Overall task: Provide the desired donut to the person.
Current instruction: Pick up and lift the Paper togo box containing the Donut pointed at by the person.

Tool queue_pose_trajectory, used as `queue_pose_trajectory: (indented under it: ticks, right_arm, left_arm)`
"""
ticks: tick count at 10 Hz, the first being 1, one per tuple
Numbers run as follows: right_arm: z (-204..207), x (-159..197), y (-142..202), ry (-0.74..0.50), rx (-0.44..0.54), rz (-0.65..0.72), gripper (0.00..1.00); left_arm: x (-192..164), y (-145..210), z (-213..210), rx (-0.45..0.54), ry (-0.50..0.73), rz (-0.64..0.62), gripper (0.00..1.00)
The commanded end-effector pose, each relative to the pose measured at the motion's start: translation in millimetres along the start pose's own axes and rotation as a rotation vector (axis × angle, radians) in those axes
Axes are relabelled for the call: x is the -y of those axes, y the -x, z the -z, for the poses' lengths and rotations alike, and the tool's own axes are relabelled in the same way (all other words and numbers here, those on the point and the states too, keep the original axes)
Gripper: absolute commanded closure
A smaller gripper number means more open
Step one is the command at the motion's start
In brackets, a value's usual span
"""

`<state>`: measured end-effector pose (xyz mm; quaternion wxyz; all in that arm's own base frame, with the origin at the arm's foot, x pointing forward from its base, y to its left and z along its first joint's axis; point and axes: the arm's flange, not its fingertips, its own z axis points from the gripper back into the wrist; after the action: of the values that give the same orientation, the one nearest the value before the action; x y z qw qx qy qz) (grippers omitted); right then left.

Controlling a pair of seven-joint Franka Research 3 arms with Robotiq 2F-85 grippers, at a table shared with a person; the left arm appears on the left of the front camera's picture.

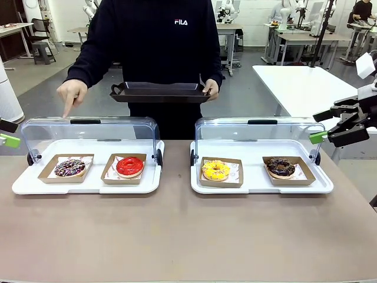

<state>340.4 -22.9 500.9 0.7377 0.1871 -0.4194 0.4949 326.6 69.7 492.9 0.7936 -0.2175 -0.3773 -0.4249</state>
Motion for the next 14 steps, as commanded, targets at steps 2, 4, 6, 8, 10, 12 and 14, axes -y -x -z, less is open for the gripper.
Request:
queue_pose_trajectory:
  ticks: [2, 4, 6, 8, 10, 12, 14]
  right_arm:
    - [3, 3, 0, -0.006, 0.027, -0.009, 0.00]
    - [3, 3, 0, -0.006, 0.027, -0.009, 0.00]
    - [3, 3, 0, -0.006, 0.027, -0.009, 0.00]
    - [3, 3, 0, -0.006, 0.027, -0.009, 0.00]
    - [3, 3, 0, -0.006, 0.027, -0.009, 0.00]
    - [3, 3, 0, -0.006, 0.027, -0.009, 0.00]
    - [3, 3, 0, -0.006, 0.027, -0.009, 0.00]
  left_arm:
    - [-2, 2, -1, 0.015, 0.009, 0.007, 0.00]
    - [-2, 2, -1, 0.015, 0.009, 0.007, 0.00]
    - [-2, 2, -1, 0.015, 0.009, 0.007, 0.00]
    - [-2, 2, -1, 0.015, 0.009, 0.007, 0.00]
    - [-2, 2, -1, 0.015, 0.009, 0.007, 0.00]
    - [-2, 2, -1, 0.015, 0.009, 0.007, 0.00]
    - [-6, -1, 28, -0.093, 0.011, 0.051, 0.00]
